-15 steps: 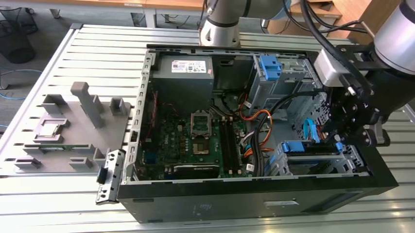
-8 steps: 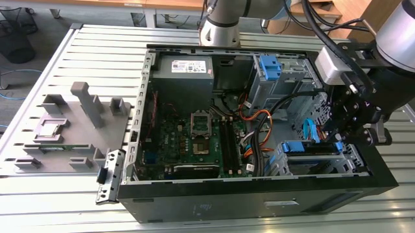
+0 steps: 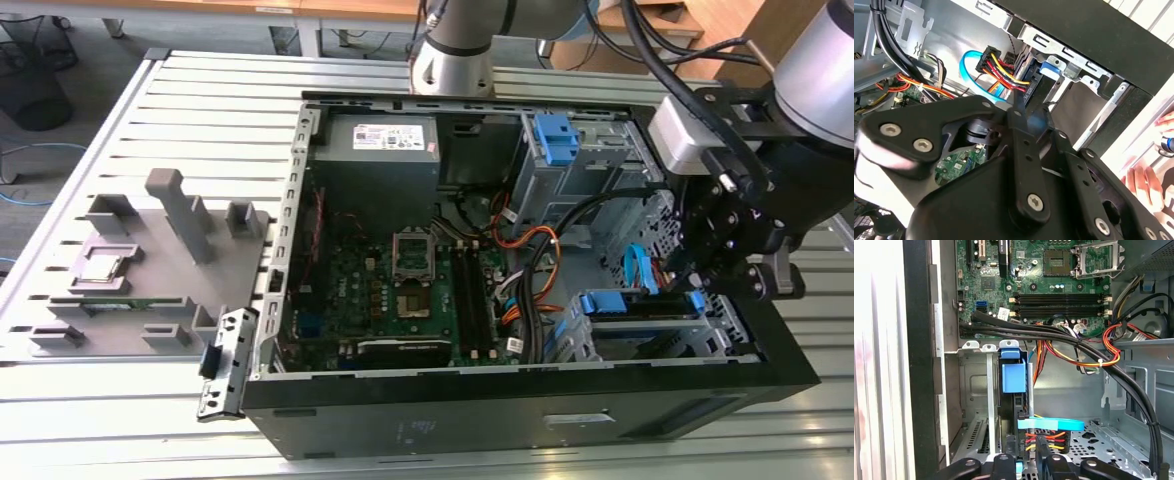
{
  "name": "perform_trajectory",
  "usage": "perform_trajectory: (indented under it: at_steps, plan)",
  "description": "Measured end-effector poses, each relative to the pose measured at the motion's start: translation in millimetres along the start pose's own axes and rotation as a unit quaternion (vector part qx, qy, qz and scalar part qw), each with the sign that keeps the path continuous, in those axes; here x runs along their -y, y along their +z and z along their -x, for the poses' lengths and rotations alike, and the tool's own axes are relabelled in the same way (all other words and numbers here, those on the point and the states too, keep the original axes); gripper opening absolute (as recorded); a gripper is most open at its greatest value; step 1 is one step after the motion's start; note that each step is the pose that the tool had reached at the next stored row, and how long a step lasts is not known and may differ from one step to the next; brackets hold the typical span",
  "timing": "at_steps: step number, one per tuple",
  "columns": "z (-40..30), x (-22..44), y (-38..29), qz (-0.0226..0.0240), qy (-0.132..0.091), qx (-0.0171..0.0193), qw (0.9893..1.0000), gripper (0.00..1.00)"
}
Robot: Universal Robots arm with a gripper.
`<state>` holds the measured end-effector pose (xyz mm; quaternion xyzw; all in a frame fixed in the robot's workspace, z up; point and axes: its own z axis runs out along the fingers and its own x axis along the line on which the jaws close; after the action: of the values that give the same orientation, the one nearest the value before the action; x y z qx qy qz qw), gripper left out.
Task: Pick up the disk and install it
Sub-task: 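Insert the second disk wire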
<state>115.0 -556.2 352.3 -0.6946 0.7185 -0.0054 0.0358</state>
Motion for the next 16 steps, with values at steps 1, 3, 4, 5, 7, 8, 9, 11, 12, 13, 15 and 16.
perform_trajectory:
  at_steps: [1,3,4,5,7,8,9,11,12,13,15,16]
  plan:
    - [0.0,0.0,0.0,0.0000,0.000,0.0000,1.0000,0.29]
    - [0.0,0.0,-0.1,0.0000,0.000,0.0000,1.0000,0.16]
    - [0.0,0.0,-0.1,0.0000,0.000,0.0000,1.0000,0.16]
    - [0.0,0.0,-0.1,0.0000,0.000,0.0000,1.0000,0.11]
    - [0.0,0.0,-0.2,0.0000,0.000,0.0000,1.0000,0.11]
    - [0.0,0.0,-0.2,0.0000,0.000,0.0000,1.0000,0.11]
    - [0.0,0.0,-0.2,0.0000,0.000,0.0000,1.0000,0.11]
    - [0.0,0.0,-0.3,0.0000,0.000,0.0000,1.0000,0.11]
    - [0.0,0.0,-0.3,0.0010,0.000,-0.0001,1.0000,0.11]
    - [0.0,0.1,-0.4,0.0062,0.000,-0.0004,1.0000,0.11]
    - [0.0,0.6,0.0,0.0222,0.001,-0.0009,0.9998,0.11]
    - [0.1,0.6,0.1,0.0248,0.001,-0.0009,0.9997,0.11]
